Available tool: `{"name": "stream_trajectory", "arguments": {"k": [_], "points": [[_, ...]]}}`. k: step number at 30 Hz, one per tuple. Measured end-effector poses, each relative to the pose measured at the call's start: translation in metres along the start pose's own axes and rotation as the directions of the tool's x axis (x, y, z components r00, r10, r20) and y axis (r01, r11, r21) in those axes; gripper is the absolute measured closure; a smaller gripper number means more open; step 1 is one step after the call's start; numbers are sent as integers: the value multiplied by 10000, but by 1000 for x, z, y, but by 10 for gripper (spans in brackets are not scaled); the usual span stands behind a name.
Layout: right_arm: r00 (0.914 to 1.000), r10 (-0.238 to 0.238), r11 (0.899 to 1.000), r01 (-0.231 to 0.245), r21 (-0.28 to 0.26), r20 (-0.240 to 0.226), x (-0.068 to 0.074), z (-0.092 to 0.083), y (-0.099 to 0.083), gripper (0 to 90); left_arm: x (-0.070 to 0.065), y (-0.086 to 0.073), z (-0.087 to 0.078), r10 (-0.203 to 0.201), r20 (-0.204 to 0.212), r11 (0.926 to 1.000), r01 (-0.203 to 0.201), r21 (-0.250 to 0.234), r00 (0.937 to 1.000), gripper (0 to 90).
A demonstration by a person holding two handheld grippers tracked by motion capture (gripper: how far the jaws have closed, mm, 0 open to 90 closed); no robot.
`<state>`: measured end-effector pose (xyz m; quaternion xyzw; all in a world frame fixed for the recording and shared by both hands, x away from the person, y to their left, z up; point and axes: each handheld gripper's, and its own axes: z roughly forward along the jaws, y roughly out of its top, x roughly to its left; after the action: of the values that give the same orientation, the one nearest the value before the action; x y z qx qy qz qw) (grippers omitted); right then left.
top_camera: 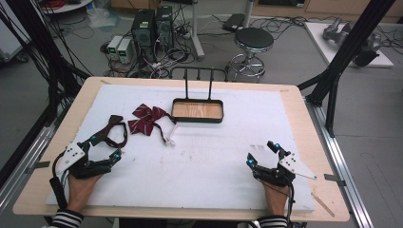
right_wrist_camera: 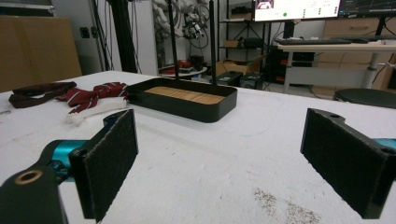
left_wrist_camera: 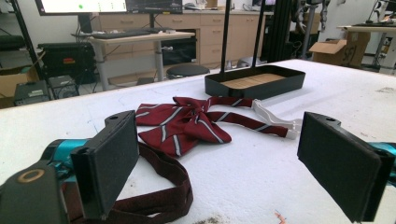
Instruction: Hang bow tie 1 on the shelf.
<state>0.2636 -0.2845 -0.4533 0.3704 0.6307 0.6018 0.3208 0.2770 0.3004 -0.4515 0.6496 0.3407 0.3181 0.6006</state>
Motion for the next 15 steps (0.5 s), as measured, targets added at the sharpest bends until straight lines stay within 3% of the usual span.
{"name": "stream_trajectory", "arguments": {"k": [8, 15], "points": [[10000, -13, 10000, 13, -8, -10, 0, 0, 0, 103, 1, 7, 3, 38, 78, 9999, -40, 162, 10000, 130], [10000, 30, 10000, -30, 8, -1, 0, 0, 0, 103, 4, 29, 10, 85, 187, 9992, -92, 390, 9998, 130]]}}
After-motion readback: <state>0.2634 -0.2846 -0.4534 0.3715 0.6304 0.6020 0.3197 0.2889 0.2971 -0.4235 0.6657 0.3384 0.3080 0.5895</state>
